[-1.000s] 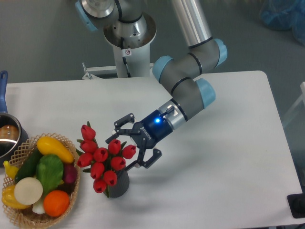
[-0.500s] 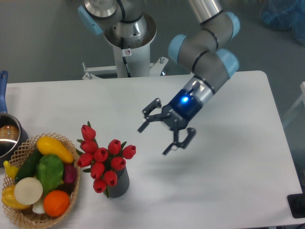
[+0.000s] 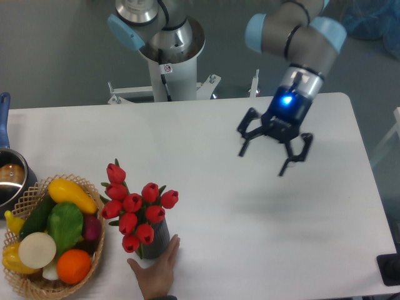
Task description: Insert the flowers into the vase
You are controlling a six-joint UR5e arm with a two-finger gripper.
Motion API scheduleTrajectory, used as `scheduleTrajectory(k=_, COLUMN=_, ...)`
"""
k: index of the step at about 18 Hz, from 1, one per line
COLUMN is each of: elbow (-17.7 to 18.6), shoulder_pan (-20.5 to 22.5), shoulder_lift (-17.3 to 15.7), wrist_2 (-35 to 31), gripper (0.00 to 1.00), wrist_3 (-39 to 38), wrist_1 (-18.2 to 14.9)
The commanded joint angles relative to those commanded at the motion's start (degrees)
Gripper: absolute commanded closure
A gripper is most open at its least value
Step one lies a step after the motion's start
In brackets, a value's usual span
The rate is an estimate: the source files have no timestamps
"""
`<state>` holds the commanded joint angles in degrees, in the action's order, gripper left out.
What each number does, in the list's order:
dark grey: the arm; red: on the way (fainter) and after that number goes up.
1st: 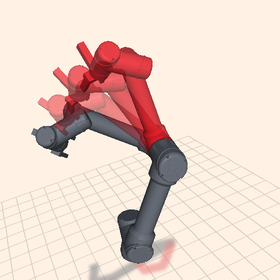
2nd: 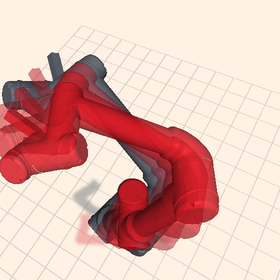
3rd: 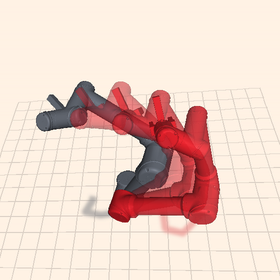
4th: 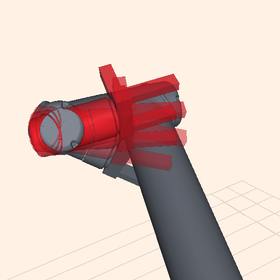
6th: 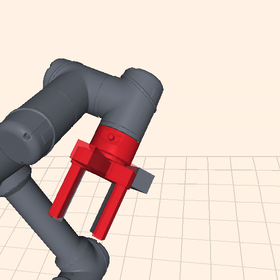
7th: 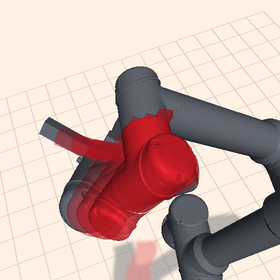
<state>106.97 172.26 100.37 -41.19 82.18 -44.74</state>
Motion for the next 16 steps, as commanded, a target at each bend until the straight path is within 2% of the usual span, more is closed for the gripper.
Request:
scheduleTrajectory(k=3, elbow=-0.6, shoulder_pan=-0.4, shoulder_lift=0.3, wrist_2=-8.2, gripper=0.00, wrist_3=0.0, wrist_1=-0.1)
scheduleTrajectory(k=5, elbow=-2.7, shoulder_pan=-1.7, shoulder_lift=1.6, wrist_2=-16.1, gripper=0.00, wrist_3=-0.8, wrist_1=-0.4)
scheduleTrajectory(k=9, elbow=-6.9, shoulder_pan=-4.0, shoulder_lift=6.2, wrist_2=-31.4, gripper=0.00, wrist_3=-0.1, wrist_1=-2.5)
scheduleTrajectory(k=11, elbow=-8.0, shoulder_pan=-4.8, shoulder_lift=7.2, wrist_2=-38.7, gripper=0.00, wrist_3=-0.1, wrist_1=-2.9)
scheduleTrajectory(k=16, elbow=-14.1, shoulder_pan=-4.7, shoulder_lift=9.2, wrist_2=-43.8, gripper=0.00, wrist_3=0.1, wrist_1=-7.7)
